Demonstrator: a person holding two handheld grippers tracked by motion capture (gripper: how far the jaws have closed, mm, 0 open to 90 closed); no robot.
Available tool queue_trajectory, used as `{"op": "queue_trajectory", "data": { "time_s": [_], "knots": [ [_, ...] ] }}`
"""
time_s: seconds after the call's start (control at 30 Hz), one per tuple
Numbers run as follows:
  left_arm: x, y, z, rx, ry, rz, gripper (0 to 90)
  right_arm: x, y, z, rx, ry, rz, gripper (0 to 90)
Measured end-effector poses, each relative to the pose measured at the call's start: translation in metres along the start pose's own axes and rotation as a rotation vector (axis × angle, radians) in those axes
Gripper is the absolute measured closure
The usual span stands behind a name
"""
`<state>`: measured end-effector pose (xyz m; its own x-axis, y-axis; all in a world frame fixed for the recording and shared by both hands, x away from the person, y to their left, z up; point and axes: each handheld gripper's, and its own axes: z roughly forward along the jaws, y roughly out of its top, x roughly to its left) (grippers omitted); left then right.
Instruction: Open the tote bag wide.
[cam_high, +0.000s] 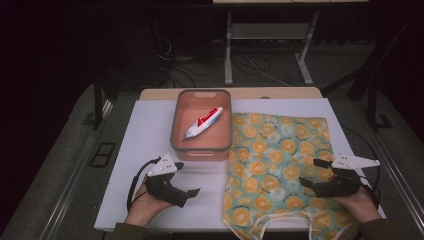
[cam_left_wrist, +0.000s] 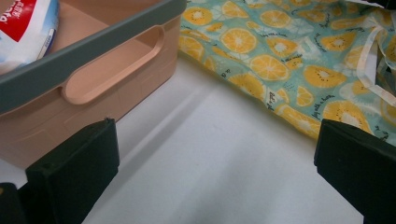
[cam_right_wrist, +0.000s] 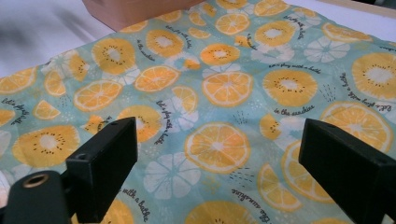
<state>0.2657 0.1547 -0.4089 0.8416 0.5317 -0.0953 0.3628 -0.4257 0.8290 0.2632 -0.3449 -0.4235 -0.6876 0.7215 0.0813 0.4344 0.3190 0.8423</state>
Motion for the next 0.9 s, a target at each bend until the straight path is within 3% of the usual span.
{"op": "queue_trajectory", "data": {
  "time_s": [0.27,0.53,0.9],
  "knots": [
    [0.001,0.0,0.001,0.017,0.006,-0.003,0.0,0.0,-0.001,0.001,0.009,0.003,0.004,11.5],
    [-0.002,0.003,0.004,0.004,-0.004,0.0,2.5,0.0,-0.001,0.002,0.011,-0.002,0.005,11.5],
    [-0.015,0.01,0.027,0.029,-0.038,0.025,12.4,0.001,-0.001,0.002,0.012,-0.005,0.001,11.5]
  ]
}}
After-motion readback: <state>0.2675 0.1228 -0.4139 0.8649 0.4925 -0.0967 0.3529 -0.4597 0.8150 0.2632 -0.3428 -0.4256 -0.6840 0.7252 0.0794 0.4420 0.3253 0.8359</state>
